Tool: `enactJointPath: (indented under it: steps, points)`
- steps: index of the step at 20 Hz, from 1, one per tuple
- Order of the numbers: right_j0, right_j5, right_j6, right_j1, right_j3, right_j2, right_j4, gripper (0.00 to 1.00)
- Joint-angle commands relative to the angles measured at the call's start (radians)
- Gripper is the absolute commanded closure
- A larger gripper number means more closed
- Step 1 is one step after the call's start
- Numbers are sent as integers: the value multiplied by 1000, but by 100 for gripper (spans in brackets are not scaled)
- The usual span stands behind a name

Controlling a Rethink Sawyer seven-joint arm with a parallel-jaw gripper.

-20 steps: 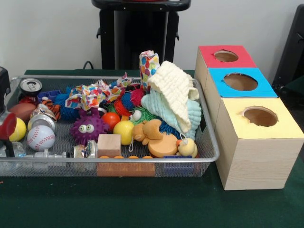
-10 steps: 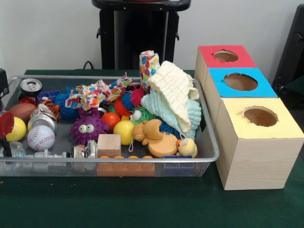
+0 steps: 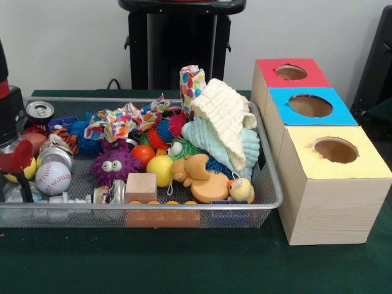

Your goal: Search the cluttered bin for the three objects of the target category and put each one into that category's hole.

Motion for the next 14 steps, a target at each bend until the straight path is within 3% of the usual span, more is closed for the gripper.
enactJointPath:
  steps: [1,14]
  points:
    - [62,130,-81,-8,73,-56,-23,0]
    - [76,128,-79,1,74,-87,1,0]
